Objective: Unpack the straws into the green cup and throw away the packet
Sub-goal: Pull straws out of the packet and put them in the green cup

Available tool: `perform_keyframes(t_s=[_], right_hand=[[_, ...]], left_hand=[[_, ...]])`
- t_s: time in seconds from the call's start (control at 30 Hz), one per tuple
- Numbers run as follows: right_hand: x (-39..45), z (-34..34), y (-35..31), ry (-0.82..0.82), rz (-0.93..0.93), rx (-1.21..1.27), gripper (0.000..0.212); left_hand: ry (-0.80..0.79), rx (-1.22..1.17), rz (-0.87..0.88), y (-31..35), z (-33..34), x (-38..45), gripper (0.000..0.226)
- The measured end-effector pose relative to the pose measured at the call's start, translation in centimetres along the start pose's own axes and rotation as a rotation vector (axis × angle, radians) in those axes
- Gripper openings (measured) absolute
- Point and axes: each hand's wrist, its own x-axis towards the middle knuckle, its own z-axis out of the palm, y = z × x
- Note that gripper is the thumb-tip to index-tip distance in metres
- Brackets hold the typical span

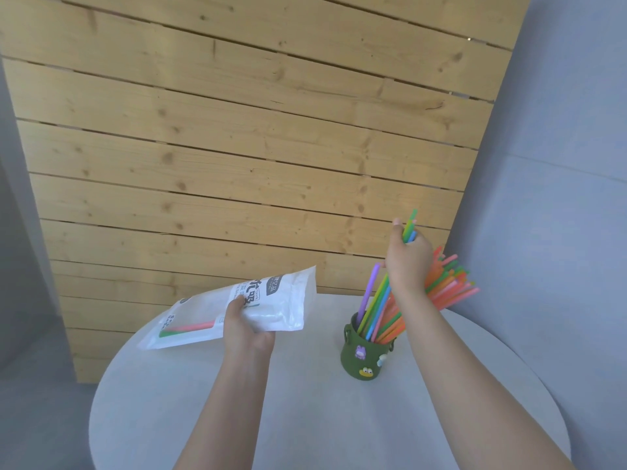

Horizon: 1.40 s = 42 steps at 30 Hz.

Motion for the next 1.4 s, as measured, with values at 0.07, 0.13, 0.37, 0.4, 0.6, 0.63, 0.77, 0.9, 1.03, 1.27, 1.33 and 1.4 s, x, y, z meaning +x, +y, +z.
perform_keyframes(t_s=[0.07, 0.13, 0.37, 0.4, 0.6, 0.63, 0.77, 0.9, 1.03, 1.27, 1.33, 1.4], right_hand=[[-0.5, 0.3, 0.9, -0.059, 0.007, -0.009, 0.049], [-0.8, 0.4, 1.8, -0.087, 0.009, -0.031, 0.047], [-1.3, 0.4, 3.2, -0.137, 0.037, 0.005, 0.03], [-1.5, 0.3, 3.3, -0.14, 0.031, 0.0, 0.028], [-1.8, -0.5, 2.4, 0.02, -0.075, 0.051, 0.033], [-1.7, -0.7, 2.2, 0.033, -0.095, 0.06, 0.037], [-1.4, -1.1, 1.0, 0.035, -0.181, 0.033, 0.036], [-1.0, -1.5, 1.1, -0.091, -0.302, -0.21, 0.018], [-1.1, -2.1, 0.5, -0.091, -0.317, -0.303, 0.028], [-1.3, -2.9, -0.5, -0.255, -0.396, -0.646, 0.027], [-1.3, -3.2, -0.6, -0.237, -0.419, -0.599, 0.025], [-1.6, -3.4, -0.7, -0.147, -0.452, -0.559, 0.022]], left_hand=[[-0.007, 0.006, 0.002, 0.1, 0.0, 0.0, 0.009], [-0.013, 0.006, 0.003, 0.3, 0.0, 0.0, 0.01], [-0.03, 0.003, -0.01, 0.2, 0.0, 0.0, 0.02], [-0.035, 0.004, -0.01, 0.2, 0.0, -0.1, 0.019], [-0.032, 0.003, 0.0, 0.5, 0.0, -0.2, 0.023], [-0.03, 0.001, 0.002, 0.5, 0.0, -0.2, 0.023], [-0.033, 0.002, -0.003, 0.5, 0.0, -0.3, 0.022], [-0.044, 0.005, -0.006, 0.6, 0.1, -0.4, 0.028], [-0.045, 0.009, -0.005, 0.5, 0.1, -0.6, 0.037], [-0.045, 0.021, -0.018, 0.5, 0.0, -0.7, 0.033], [-0.046, 0.023, -0.016, 0.4, 0.0, -0.7, 0.034], [-0.045, 0.024, -0.017, 0.4, 0.0, -0.7, 0.034]])
